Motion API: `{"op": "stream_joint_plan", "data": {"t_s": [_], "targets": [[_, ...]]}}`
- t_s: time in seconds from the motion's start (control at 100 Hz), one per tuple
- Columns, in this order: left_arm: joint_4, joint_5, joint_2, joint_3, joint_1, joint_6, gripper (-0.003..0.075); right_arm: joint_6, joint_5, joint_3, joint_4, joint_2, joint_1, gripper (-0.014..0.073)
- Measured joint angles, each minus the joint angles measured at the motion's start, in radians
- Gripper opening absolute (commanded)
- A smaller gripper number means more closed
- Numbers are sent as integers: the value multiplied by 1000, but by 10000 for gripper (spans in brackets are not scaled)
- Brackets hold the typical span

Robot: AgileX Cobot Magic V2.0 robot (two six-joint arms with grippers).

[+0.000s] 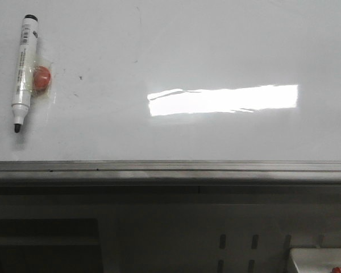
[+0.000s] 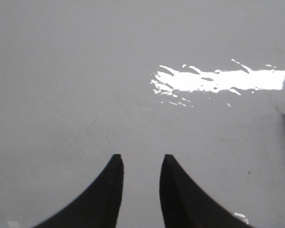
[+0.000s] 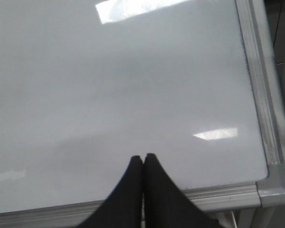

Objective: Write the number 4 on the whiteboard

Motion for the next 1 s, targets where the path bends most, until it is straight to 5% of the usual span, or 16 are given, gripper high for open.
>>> {"op": "stream_joint_plan", "data": {"t_s": [0.29, 0.49, 0.72, 1.0], "targets": [[141, -236, 152, 0, -58, 0, 274, 0, 2, 0, -12, 0, 0, -64], [183, -279, 300, -28, -302, 0, 309, 0, 2, 0, -36, 0, 0, -64], [49, -316, 534, -111, -600, 0, 455, 0, 3, 0, -38, 0, 0, -64], [-175, -299, 710, -147, -629, 0, 454, 0, 4, 0, -38, 0, 0, -64]]}}
